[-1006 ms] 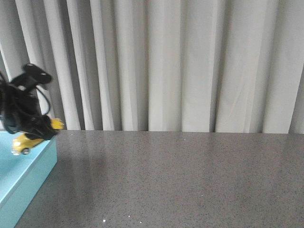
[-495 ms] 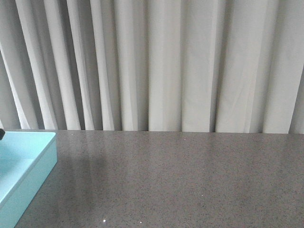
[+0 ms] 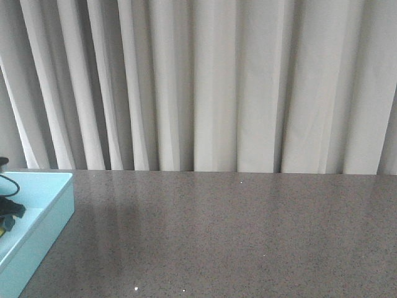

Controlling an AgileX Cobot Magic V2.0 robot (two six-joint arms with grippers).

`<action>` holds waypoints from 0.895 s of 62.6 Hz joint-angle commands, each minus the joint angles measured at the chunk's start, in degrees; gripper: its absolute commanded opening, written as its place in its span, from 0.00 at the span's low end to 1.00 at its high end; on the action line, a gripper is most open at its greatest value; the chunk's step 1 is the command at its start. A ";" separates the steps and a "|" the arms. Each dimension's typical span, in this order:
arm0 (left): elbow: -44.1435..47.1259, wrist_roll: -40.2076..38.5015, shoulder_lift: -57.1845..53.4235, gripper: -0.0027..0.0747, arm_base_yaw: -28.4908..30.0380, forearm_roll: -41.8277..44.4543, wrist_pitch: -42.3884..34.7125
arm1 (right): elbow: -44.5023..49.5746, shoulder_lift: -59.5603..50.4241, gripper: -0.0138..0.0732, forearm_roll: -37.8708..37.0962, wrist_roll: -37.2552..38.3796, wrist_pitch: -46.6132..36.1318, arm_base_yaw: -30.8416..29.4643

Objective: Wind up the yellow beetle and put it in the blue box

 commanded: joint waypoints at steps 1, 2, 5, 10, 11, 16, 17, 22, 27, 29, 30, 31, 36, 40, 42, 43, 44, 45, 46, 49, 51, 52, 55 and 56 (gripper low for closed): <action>-1.40 -0.65 -2.00 0.35 -0.06 -0.80 -2.95 | -1.43 -0.52 0.74 -0.99 0.08 -2.70 0.20; -1.40 -0.65 -1.84 0.35 -0.06 -0.80 -3.00 | -1.43 -0.52 0.74 -0.99 0.08 -2.70 0.20; -1.40 -0.65 -1.65 0.36 -0.06 -0.80 -3.10 | -1.43 -0.52 0.74 -0.99 0.08 -2.70 0.20; -1.40 -0.65 -1.70 0.39 -0.06 -0.80 -3.51 | -1.43 -0.52 0.74 -0.99 0.08 -2.70 0.20; -1.40 -0.65 -1.74 0.41 -0.06 -0.80 -3.55 | -1.43 -0.52 0.74 -0.99 0.08 -2.70 0.20; -1.40 -0.59 -2.09 0.50 -0.06 -0.80 -3.71 | -1.43 -0.52 0.74 -0.99 0.08 -2.70 0.20; -1.40 -0.59 -2.18 0.51 -0.06 -0.80 -3.71 | -1.43 -0.52 0.74 -0.99 0.08 -2.70 0.20; -1.40 -0.64 -2.72 0.62 -0.06 -0.80 -3.59 | -1.43 -0.52 0.74 -0.99 0.08 -2.70 0.20; -1.40 -0.72 -3.65 0.70 -0.06 -0.80 -3.30 | -1.43 -0.52 0.74 -0.99 0.08 -2.70 0.20; -1.40 -0.79 -4.06 0.73 -0.06 -0.85 -2.97 | -1.43 -0.52 0.74 -0.99 0.08 -2.70 0.20; -1.40 -0.94 -4.30 0.74 -0.06 -0.93 -2.81 | -1.43 -0.52 0.74 -0.99 0.08 -2.70 0.20; -1.40 -1.24 -4.62 0.75 -0.06 -0.98 -2.68 | -1.43 -0.52 0.74 -0.99 0.08 -2.70 0.20; -1.40 -2.18 -6.12 0.78 -0.06 -0.98 -2.01 | -1.43 -0.52 0.74 -0.99 0.08 -2.70 0.20; -1.40 -2.18 -7.84 0.78 -0.06 -1.04 -0.58 | -1.43 -0.52 0.74 -0.99 0.08 -2.70 0.20; -1.40 -2.18 -8.71 0.78 -0.06 -1.22 0.06 | -1.43 -0.52 0.74 -0.99 0.08 -2.70 0.20; -1.40 -2.18 -9.15 0.78 -0.06 -1.47 0.36 | -1.43 -0.52 0.74 -0.99 0.08 -2.70 0.20; -1.40 -2.18 -9.63 0.78 -0.06 -1.71 0.59 | -1.43 -0.52 0.74 -0.99 0.08 -2.70 0.20; -1.40 -2.18 -10.37 0.78 -0.06 -2.04 0.81 | -1.43 -0.52 0.74 -0.99 0.08 -2.70 0.20; -1.40 -2.18 -10.91 0.78 -0.06 -2.42 1.20 | -1.43 -0.52 0.74 -0.99 0.08 -2.70 0.20; -1.40 -2.12 -12.25 0.78 -0.06 -3.73 2.05 | -1.43 -0.52 0.74 -0.99 0.08 -2.76 0.20; -1.40 -2.11 -13.64 0.78 -0.06 -4.50 3.17 | -1.43 -0.52 0.74 -0.99 0.08 -2.76 0.20; -1.40 -2.06 -14.21 0.78 -0.13 -4.86 3.69 | -1.43 -0.52 0.74 -0.99 0.08 -2.76 0.20; -1.40 -1.99 -16.23 0.78 -0.31 -5.82 5.72 | -1.43 -0.52 0.74 -0.99 0.08 -2.76 0.20; -1.40 -1.94 -16.83 0.78 -0.45 -5.90 6.32 | -1.43 -0.52 0.74 -0.99 0.08 -2.76 0.20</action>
